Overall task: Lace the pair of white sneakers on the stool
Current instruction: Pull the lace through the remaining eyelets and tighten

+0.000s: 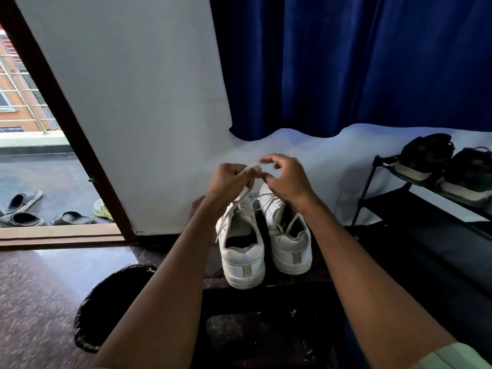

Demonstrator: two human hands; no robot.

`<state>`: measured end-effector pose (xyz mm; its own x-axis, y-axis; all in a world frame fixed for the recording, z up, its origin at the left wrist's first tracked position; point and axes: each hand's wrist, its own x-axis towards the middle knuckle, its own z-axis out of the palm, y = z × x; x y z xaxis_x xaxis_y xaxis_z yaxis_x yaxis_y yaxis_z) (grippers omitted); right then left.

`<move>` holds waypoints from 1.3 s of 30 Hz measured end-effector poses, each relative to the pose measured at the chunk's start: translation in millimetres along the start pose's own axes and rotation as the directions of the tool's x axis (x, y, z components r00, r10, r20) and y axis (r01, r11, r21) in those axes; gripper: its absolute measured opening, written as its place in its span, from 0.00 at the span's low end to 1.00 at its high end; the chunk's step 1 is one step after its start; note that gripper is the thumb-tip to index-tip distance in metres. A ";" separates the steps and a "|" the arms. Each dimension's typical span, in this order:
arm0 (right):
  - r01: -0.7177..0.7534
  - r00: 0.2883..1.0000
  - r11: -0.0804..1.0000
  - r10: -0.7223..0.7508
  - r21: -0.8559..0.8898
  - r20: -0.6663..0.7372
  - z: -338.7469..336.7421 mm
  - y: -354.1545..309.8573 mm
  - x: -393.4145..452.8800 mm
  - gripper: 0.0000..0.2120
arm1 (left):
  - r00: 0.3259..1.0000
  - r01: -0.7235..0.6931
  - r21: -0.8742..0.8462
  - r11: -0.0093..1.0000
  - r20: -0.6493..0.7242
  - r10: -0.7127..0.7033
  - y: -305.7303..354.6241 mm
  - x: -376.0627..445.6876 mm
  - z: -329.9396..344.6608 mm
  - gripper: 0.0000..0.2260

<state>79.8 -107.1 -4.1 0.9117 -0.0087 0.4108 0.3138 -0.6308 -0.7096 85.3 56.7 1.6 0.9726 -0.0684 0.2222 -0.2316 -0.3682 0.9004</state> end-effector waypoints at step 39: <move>0.132 0.946 0.917 -0.003 -0.375 0.326 42.8 2.0 -5.1 0.07 | 0.983 0.170 0.196 0.966 0.032 -0.180 -32.4 21.9 -14.5 0.16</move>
<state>87.2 -75.1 -32.1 0.9474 0.2464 0.2043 0.3089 -0.8712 -0.3817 113.8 80.6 -17.3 0.9985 -0.0312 0.0443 -0.0541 -0.5491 0.8340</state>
